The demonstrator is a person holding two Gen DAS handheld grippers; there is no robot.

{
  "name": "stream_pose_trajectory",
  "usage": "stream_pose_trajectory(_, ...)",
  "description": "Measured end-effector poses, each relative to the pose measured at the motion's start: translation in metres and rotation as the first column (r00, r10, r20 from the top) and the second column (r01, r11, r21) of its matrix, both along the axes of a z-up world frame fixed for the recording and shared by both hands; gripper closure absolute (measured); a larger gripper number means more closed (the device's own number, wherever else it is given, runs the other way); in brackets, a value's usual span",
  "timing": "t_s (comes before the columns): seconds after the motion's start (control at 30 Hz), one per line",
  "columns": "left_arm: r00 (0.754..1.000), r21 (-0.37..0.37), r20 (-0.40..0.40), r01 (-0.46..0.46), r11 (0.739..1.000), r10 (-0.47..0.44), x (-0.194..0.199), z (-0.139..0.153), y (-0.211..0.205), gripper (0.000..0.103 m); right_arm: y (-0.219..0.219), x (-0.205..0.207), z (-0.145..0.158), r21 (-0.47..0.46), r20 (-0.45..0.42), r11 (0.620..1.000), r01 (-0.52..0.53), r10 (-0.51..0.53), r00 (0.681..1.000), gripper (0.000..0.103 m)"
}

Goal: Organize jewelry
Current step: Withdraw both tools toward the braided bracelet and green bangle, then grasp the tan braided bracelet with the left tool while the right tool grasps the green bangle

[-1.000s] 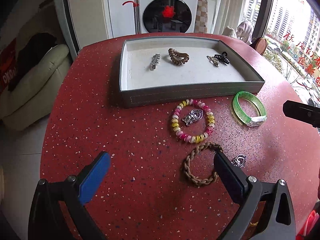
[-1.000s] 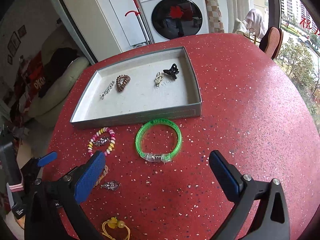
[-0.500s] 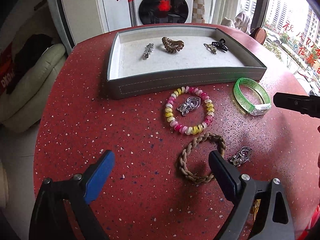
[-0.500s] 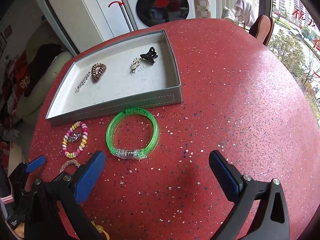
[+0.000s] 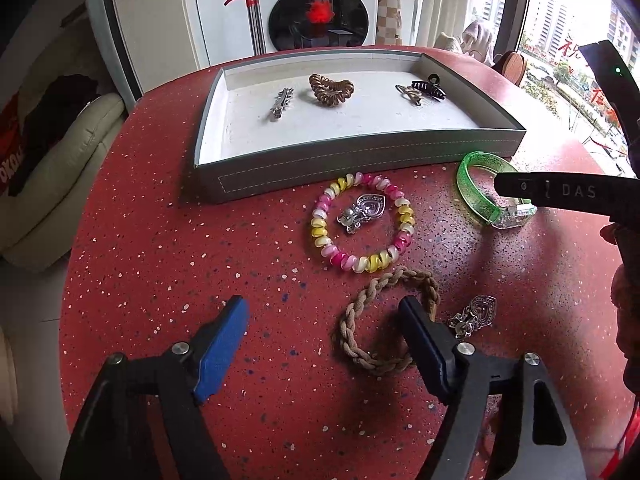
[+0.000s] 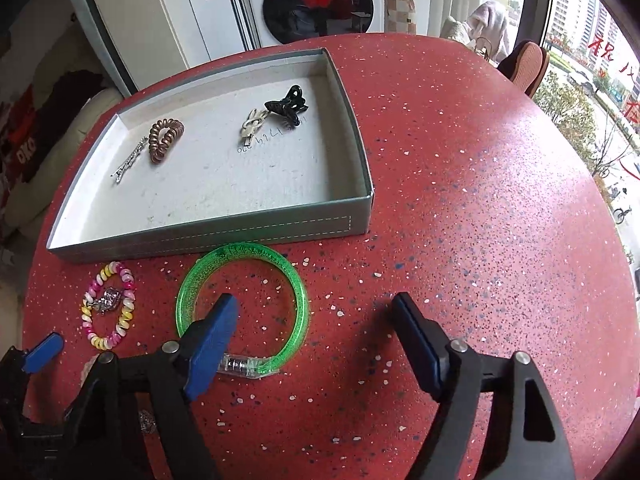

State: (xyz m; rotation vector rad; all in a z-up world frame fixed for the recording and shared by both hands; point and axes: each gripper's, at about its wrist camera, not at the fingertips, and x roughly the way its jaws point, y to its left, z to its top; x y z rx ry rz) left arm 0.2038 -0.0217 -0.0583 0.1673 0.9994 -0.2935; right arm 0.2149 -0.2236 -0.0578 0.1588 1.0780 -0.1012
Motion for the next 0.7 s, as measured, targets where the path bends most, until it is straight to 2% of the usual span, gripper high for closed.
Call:
stream_pose_trajectory(0.1,1.000,0.003,0.007,0.021,1.000,-0.021,-0.003,0.002,-0.004,0.020,0.010,-0.002,0.000,-0.061,-0.003,0.998,-0.031,0.031,1.000,0.037)
stream_pose_trajectory(0.17,0.999,-0.006,0.001,0.043,0.999,-0.043,-0.004,0.003,-0.007,0.033,0.014,-0.003,0.001,-0.077,0.002,0.996,-0.053,0.053,0.999,0.046)
stream_pose_trajectory(0.2,0.999,-0.006,0.001,0.054,0.999,-0.054,-0.006,0.003,-0.009,0.035,0.016,-0.004,0.001,-0.080,0.002,0.995,-0.058,0.059,0.998,0.048)
stream_pose_trajectory(0.27,0.997,-0.007,0.000,0.079,0.997,-0.079,-0.008,0.005,-0.013,0.050,0.018,-0.005,0.001,-0.080,0.001,0.994,-0.070,0.070,0.998,0.055)
stream_pose_trajectory(0.3,0.996,-0.002,0.002,0.089,0.996,-0.089,-0.010,0.005,-0.016,0.054,0.020,-0.005,0.001,-0.080,0.000,0.994,-0.074,0.074,0.997,0.056)
stream_pose_trajectory(0.37,0.994,0.006,0.007,0.110,0.994,-0.110,-0.012,0.006,-0.020,0.078,0.022,-0.005,0.002,-0.080,-0.003,0.993,-0.083,0.083,0.997,0.064)
stream_pose_trajectory(0.4,0.994,0.016,0.011,0.113,0.994,-0.113,-0.013,0.006,-0.021,0.078,0.024,-0.006,0.003,-0.079,-0.003,0.993,-0.086,0.086,0.996,0.066)
stream_pose_trajectory(0.5,0.994,0.000,0.008,0.110,0.994,-0.110,-0.014,0.006,-0.018,0.078,0.027,-0.008,0.003,-0.079,-0.001,0.993,-0.093,0.093,0.996,0.084)
stream_pose_trajectory(0.53,0.994,-0.015,0.002,0.108,0.994,-0.108,-0.014,0.007,-0.016,0.078,0.028,-0.008,0.004,-0.085,-0.001,0.992,-0.090,0.091,0.996,0.093)
stream_pose_trajectory(0.7,0.996,-0.063,-0.010,0.089,0.994,-0.089,-0.017,0.009,-0.005,0.078,0.021,-0.015,0.005,-0.062,0.011,0.996,-0.071,0.071,0.997,0.095)
